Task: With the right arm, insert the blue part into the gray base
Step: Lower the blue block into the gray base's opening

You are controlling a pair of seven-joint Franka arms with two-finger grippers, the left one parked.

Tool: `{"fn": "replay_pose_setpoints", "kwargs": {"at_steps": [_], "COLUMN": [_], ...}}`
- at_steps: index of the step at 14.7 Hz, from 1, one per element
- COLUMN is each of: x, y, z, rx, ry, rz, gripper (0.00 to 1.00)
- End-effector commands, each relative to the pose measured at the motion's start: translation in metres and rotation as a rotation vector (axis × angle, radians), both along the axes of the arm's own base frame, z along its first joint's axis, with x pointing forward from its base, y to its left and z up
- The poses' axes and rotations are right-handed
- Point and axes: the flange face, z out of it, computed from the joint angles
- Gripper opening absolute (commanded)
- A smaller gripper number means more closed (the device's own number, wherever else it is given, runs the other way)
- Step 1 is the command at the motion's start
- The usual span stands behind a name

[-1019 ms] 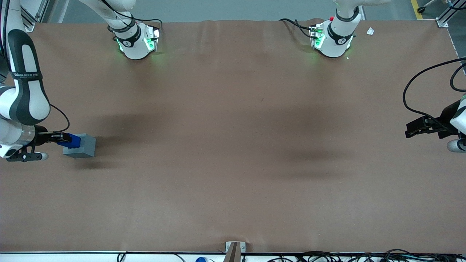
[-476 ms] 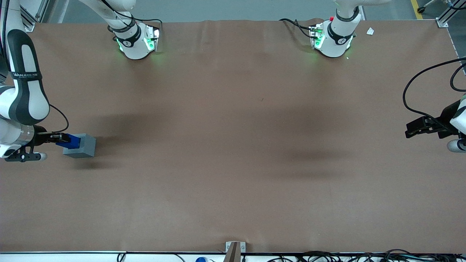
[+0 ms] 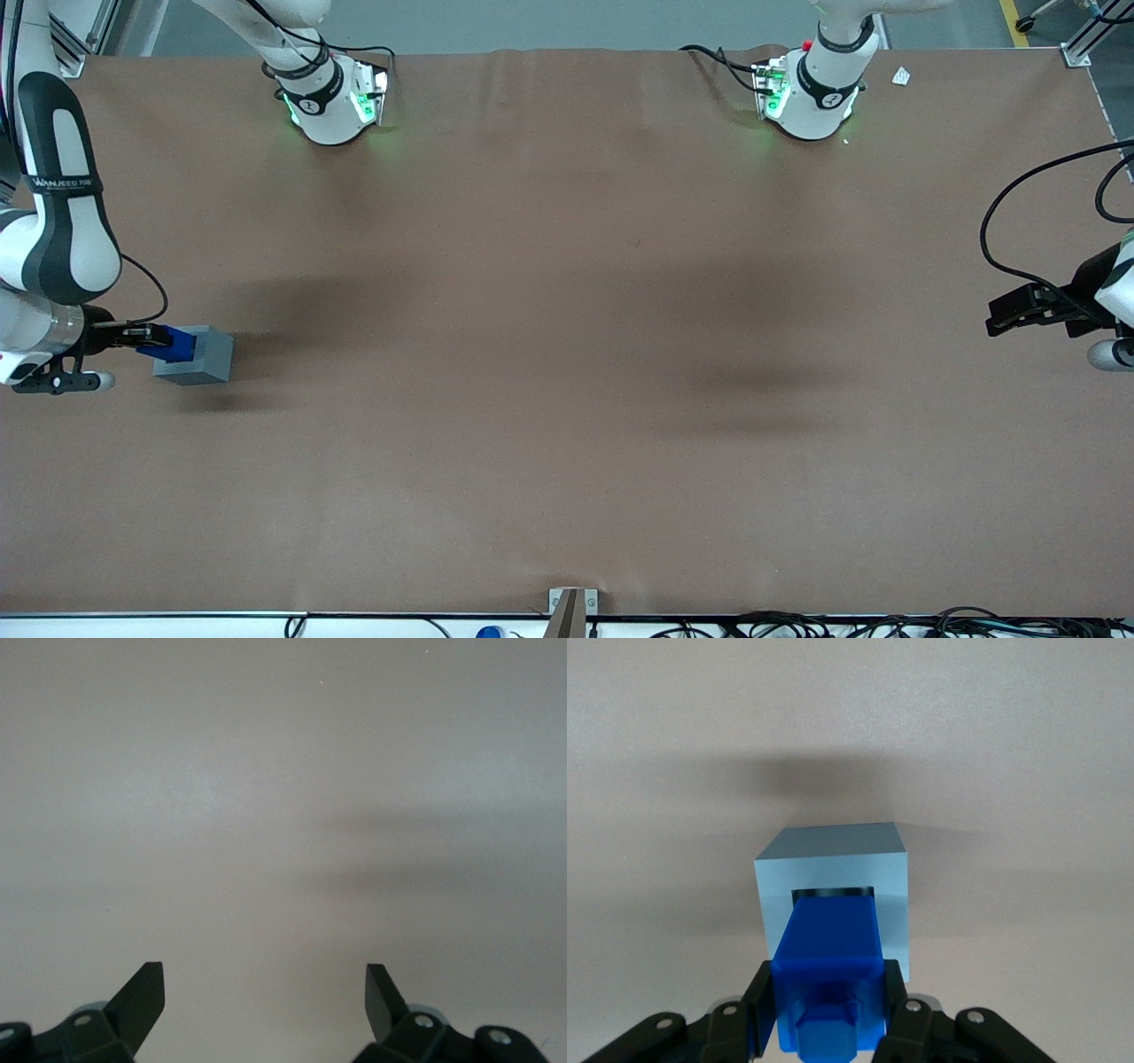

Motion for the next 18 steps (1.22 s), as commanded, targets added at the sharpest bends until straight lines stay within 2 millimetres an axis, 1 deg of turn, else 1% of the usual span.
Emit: {"fn": "replay_pose_setpoints", "kwargs": {"at_steps": [1, 6, 13, 18], "x": [-0.004, -0.003, -0.002, -0.002], "y": [-0.002, -0.001, -0.002, -0.002], "z": [-0.002, -0.005, -0.015, -0.016], "rx": [-0.012, -0.012, -0.011, -0.013], "ry": [-0.001, -0.002, -0.002, -0.001], "rz": [-0.007, -0.006, -0.008, -0.022], "gripper": [0.1, 0.11, 0.11, 0.15]}}
